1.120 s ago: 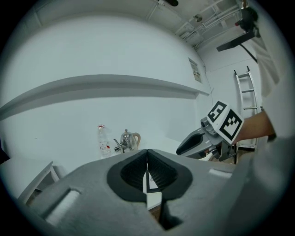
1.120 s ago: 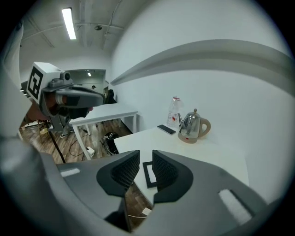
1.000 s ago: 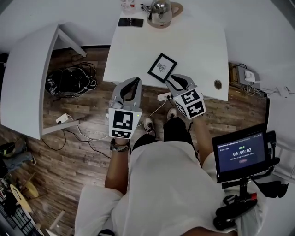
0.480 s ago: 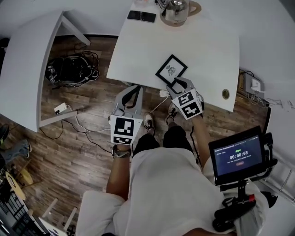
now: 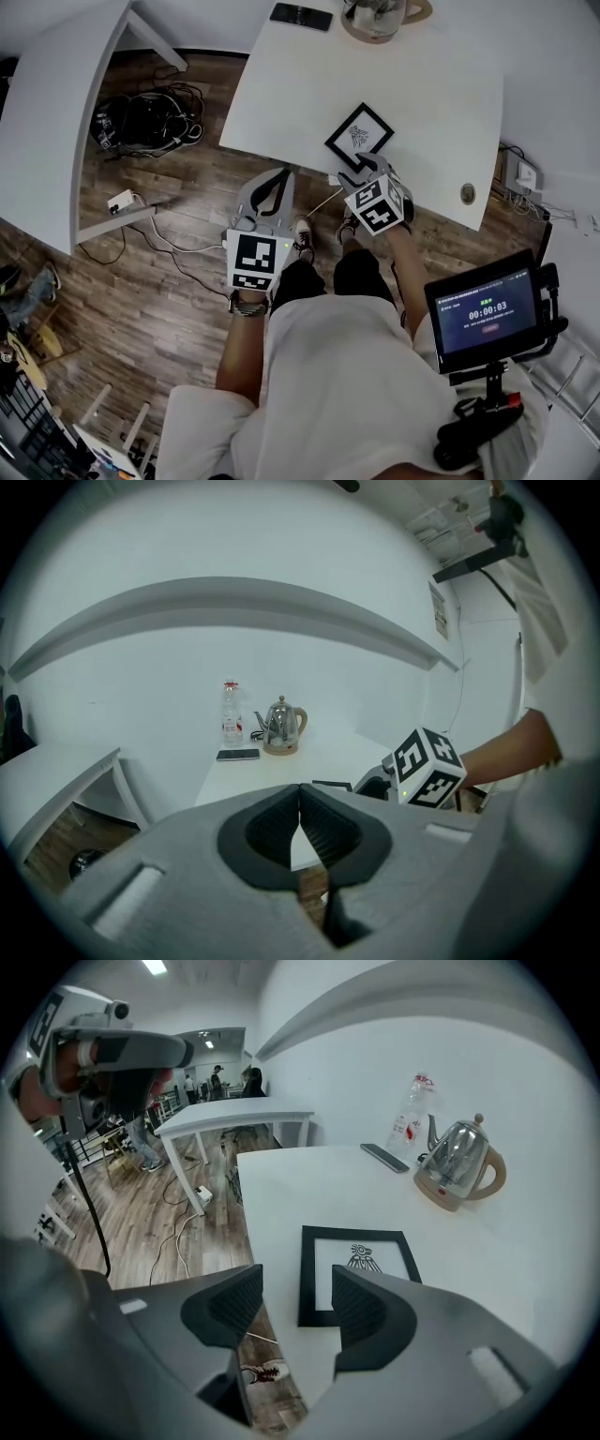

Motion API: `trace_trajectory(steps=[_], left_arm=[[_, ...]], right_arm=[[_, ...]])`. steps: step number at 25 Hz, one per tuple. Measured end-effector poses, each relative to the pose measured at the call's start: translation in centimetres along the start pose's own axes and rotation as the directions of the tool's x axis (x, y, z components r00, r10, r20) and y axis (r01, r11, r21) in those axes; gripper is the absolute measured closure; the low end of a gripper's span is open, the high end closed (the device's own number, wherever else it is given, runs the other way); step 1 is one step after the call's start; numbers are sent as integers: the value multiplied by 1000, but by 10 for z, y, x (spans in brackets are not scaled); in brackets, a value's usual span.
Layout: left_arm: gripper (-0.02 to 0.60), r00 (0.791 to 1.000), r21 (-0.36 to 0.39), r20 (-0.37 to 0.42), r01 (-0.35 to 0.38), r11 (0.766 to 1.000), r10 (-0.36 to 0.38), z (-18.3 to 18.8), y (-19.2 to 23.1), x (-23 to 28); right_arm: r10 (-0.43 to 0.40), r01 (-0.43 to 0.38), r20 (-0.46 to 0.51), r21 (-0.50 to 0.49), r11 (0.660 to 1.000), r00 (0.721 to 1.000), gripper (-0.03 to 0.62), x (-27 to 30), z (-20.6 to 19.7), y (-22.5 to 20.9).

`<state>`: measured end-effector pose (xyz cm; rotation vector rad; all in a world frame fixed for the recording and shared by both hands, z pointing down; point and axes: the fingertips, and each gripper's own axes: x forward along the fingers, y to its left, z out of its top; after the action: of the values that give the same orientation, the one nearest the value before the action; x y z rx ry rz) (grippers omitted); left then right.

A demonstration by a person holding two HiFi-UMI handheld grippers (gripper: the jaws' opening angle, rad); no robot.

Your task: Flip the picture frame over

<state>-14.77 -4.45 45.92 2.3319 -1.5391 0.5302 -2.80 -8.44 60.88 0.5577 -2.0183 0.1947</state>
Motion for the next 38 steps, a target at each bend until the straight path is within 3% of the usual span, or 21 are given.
trace_trajectory(steps=[10,18,20,29,34,38], left_arm=[[577,999,-30,-36,1,1000,-3,-15,-12,-5],[577,999,-45,-38,-1,999,-1,-20,-15,-4],[577,999,-47,-36,-3,999,1,-20,-15,-5],[577,999,-58,-45,-12,998,9,-26,-10,-3],[577,1000,-37,-22,-6,999,5,-33,-38,-25],[577,1000,-36,-18,0,999,-1,-33,-35,-20]], right_arm=[[-48,27,-137,-153,988,989,312,13,-27,4],[-20,4,-135,-114,993,991,375,12,-30,13],[3,-20,-150,-109,994,989,314,13,-33,17],[46,-56,-151,-69,996,988,309,15,-31,26],[5,-14,-99,-89,996,995,349,-7,-51,57],[-22,16,-66,-78,997,998,362,-12,-52,57]])
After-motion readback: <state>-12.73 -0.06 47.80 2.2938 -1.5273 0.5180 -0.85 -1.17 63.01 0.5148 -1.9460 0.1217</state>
